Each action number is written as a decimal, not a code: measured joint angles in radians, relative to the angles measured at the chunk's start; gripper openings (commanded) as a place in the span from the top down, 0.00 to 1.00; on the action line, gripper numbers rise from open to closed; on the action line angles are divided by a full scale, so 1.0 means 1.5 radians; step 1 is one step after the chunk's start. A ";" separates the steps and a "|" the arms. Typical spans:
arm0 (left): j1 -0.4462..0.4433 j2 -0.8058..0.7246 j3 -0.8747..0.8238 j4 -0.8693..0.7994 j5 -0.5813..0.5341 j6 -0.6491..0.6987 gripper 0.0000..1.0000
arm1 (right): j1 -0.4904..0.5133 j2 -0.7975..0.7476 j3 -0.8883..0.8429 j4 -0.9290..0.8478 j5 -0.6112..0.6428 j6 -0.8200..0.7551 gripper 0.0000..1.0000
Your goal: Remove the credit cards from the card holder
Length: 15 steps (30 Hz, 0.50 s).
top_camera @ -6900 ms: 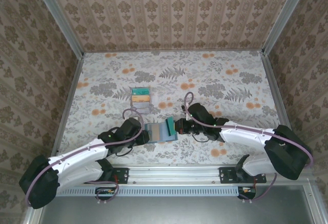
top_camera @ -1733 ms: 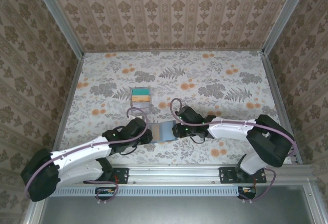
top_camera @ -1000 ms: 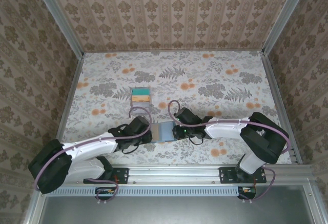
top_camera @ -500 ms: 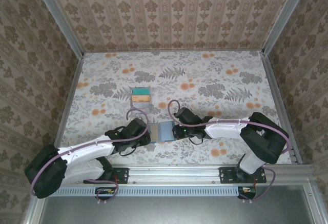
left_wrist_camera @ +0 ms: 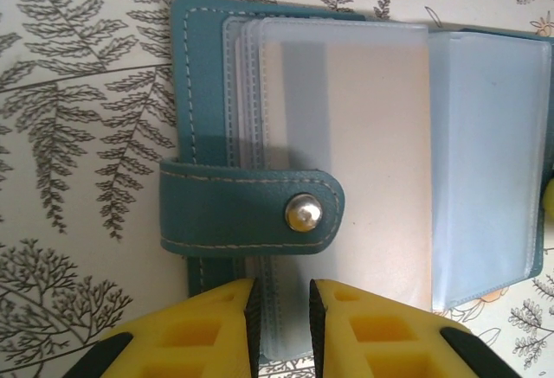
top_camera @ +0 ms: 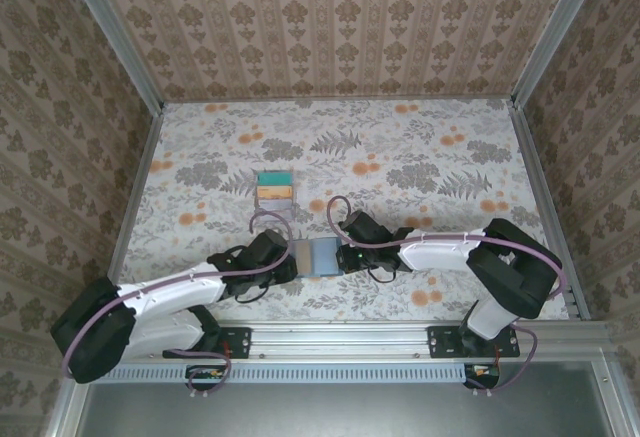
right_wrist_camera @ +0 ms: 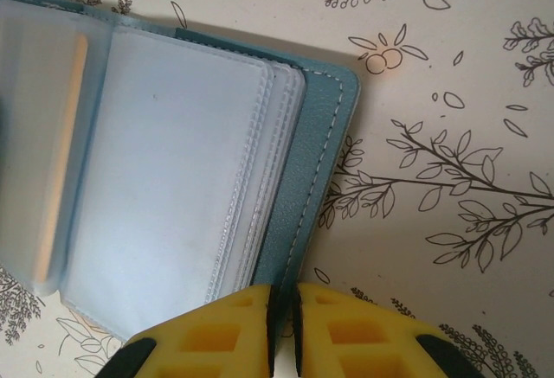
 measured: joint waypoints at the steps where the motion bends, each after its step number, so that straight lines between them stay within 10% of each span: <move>1: 0.000 0.000 0.000 0.003 0.003 0.000 0.72 | 0.000 0.001 0.000 0.000 0.000 0.002 0.83; 15: -0.001 -0.001 0.000 0.042 0.032 0.020 0.36 | 0.001 0.002 0.000 0.001 0.001 0.006 0.83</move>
